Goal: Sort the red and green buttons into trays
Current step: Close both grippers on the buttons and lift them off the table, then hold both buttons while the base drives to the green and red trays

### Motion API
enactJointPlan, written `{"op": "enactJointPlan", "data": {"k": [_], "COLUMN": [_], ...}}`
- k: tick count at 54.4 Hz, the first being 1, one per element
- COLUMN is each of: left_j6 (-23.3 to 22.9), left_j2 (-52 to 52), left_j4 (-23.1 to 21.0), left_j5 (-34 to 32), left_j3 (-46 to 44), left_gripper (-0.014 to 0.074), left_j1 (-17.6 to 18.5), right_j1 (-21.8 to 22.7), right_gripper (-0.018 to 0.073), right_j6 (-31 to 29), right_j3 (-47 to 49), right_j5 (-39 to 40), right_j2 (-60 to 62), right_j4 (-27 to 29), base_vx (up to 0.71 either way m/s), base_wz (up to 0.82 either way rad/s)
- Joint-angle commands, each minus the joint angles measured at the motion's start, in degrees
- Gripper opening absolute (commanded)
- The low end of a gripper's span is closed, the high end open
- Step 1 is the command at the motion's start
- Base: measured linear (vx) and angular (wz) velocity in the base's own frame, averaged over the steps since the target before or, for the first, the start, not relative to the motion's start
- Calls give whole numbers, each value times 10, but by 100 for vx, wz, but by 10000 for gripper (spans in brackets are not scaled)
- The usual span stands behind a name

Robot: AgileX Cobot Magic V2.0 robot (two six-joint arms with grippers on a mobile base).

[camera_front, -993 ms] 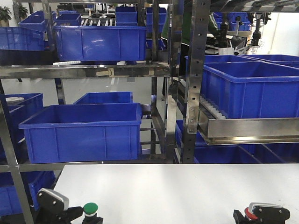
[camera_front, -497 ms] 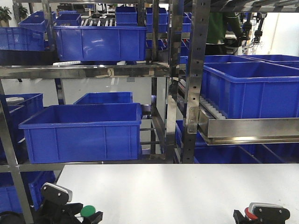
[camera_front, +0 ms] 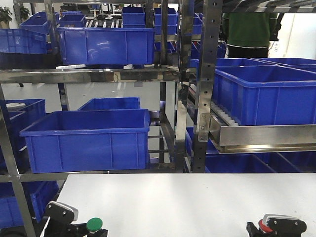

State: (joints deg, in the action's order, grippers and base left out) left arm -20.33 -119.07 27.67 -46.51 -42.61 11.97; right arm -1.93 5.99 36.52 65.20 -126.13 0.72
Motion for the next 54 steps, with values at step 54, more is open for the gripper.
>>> {"op": "enactJointPlan", "data": {"k": [54], "left_j6": [-44], "left_j2": [805], "left_j4": [-9], "left_j5": [441], "left_j3": [183], "left_gripper": [-3], "left_j1": [2], "right_j1": [2], "right_gripper": [2], "right_j6": [815], "right_j3": [6], "right_j5": [-443], "right_j2": [700], "right_j4": [-905], "base_vx": [0], "base_wz": [0]}}
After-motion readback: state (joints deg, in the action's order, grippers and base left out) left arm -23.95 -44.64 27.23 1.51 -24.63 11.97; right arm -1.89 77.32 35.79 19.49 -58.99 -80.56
